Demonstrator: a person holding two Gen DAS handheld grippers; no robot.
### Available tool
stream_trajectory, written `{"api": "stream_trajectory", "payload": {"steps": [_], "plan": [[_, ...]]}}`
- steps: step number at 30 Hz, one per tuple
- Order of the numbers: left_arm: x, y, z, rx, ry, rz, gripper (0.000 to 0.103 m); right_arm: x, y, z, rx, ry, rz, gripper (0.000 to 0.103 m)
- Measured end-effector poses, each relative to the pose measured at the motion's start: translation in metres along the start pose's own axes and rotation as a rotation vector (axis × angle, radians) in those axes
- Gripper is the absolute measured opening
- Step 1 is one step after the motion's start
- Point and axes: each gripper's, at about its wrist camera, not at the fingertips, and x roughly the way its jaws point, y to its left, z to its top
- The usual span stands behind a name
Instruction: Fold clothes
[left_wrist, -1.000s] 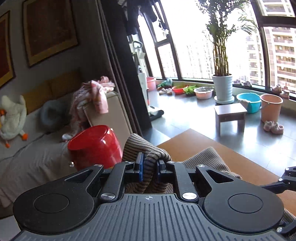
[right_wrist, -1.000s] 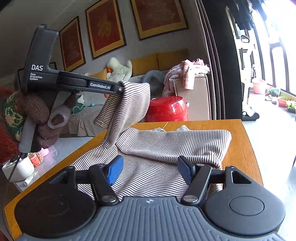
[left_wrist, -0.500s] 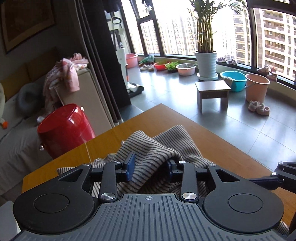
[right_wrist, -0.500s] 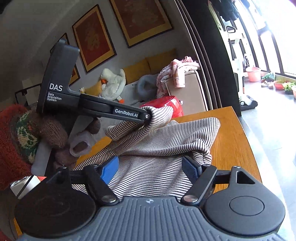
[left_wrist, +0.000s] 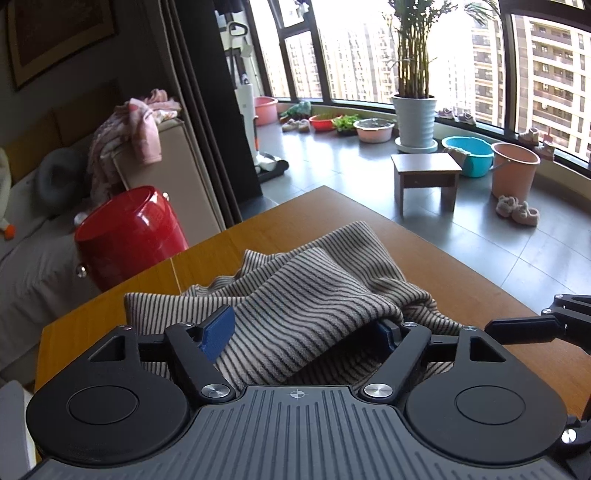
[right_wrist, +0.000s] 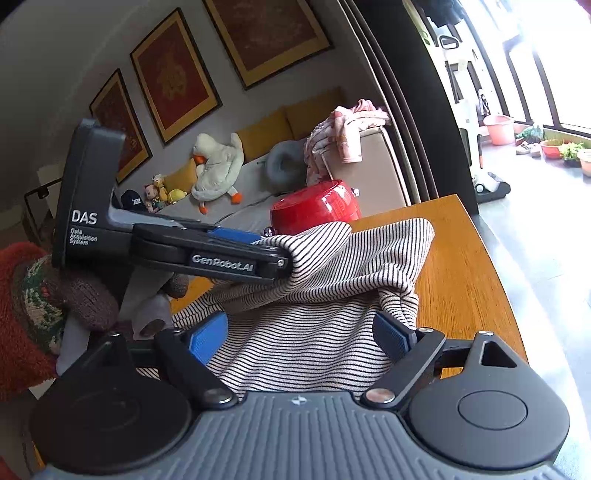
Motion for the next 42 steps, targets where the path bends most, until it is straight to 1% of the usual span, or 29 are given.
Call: {"api": "stream_trajectory", "payload": {"steps": [2, 4, 5, 7, 9, 11, 13, 14, 15, 16, 17, 19, 21, 23, 25, 27, 29, 32, 34, 35, 36, 38, 39, 41, 42], "plan": [[-0.004, 0.008, -0.013, -0.055, -0.001, -0.008, 0.090, 0.000, -0.002, 0.001, 0.016, 0.000, -0.012, 0.087], [-0.008, 0.016, -0.026, -0.110, -0.001, -0.017, 0.090, 0.002, -0.003, 0.003, 0.018, 0.014, -0.020, 0.088], [-0.010, 0.020, -0.033, -0.138, -0.002, -0.022, 0.094, 0.003, 0.000, 0.004, -0.003, 0.019, -0.032, 0.088], [-0.015, 0.026, -0.044, -0.182, -0.006, -0.035, 0.095, 0.003, 0.009, 0.008, -0.063, 0.026, -0.054, 0.088], [-0.018, 0.027, -0.053, -0.182, -0.015, -0.033, 0.096, 0.001, 0.019, 0.016, -0.139, 0.029, -0.069, 0.088], [-0.020, 0.021, -0.060, -0.142, -0.031, -0.007, 0.098, -0.003, 0.027, 0.028, -0.187, 0.018, -0.079, 0.088], [-0.019, 0.011, -0.070, -0.088, -0.050, 0.022, 0.099, -0.004, 0.034, 0.045, -0.204, 0.005, -0.076, 0.088], [-0.019, 0.005, -0.073, -0.062, -0.055, 0.032, 0.101, -0.002, 0.038, 0.053, -0.214, 0.012, -0.069, 0.083], [-0.019, -0.001, -0.076, -0.037, -0.059, 0.042, 0.101, 0.002, 0.043, 0.060, -0.232, 0.032, -0.053, 0.063], [-0.019, -0.006, -0.079, -0.011, -0.064, 0.052, 0.101, 0.010, 0.050, 0.065, -0.256, 0.064, -0.035, 0.051], [-0.019, -0.012, -0.082, 0.015, -0.068, 0.062, 0.102, 0.018, 0.058, 0.069, -0.282, 0.098, -0.017, 0.042], [-0.024, -0.013, -0.085, 0.028, -0.101, 0.050, 0.103, 0.040, 0.076, 0.071, -0.358, 0.161, 0.018, 0.042], [-0.031, -0.012, -0.088, 0.018, -0.135, 0.028, 0.103, 0.065, 0.093, 0.069, -0.449, 0.231, 0.059, 0.043], [-0.039, -0.007, -0.093, 0.000, -0.144, 0.016, 0.103, 0.089, 0.106, 0.066, -0.505, 0.286, 0.078, 0.046], [-0.046, -0.003, -0.098, -0.019, -0.153, 0.004, 0.103, 0.110, 0.114, 0.067, -0.522, 0.318, 0.074, 0.049], [-0.052, 0.003, -0.103, -0.040, -0.161, -0.008, 0.103, 0.130, 0.122, 0.067, -0.536, 0.349, 0.070, 0.056], [-0.054, 0.009, -0.106, -0.072, -0.160, -0.022, 0.103, 0.147, 0.128, 0.063, -0.541, 0.375, 0.061, 0.059], [-0.050, 0.018, -0.107, -0.128, -0.142, -0.043, 0.103, 0.171, 0.137, 0.050, -0.599, 0.425, 0.026, 0.061], [-0.047, 0.022, -0.107, -0.150, -0.124, -0.048, 0.103, 0.185, 0.143, 0.041, -0.642, 0.455, -0.012, 0.060], [-0.046, 0.024, -0.107, -0.161, -0.121, -0.053, 0.103, 0.188, 0.144, 0.038, -0.662, 0.464, -0.030, 0.042], [-0.047, 0.025, -0.108, -0.173, -0.126, -0.054, 0.103, 0.189, 0.146, 0.037, -0.685, 0.467, -0.048, 0.021], [-0.048, 0.030, -0.111, -0.192, -0.132, -0.058, 0.103, 0.181, 0.150, 0.048, -0.700, 0.420, -0.058, 0.011], [-0.047, 0.031, -0.111, -0.198, -0.133, -0.059, 0.103, 0.173, 0.152, 0.060, -0.698, 0.372, -0.068, 0.011], [-0.048, 0.030, -0.113, -0.204, -0.127, -0.059, 0.103, 0.152, 0.151, 0.094, -0.660, 0.242, -0.091, 0.011], [-0.050, 0.031, -0.114, -0.208, -0.129, -0.058, 0.103, 0.139, 0.147, 0.113, -0.619, 0.173, -0.098, 0.011]]}}
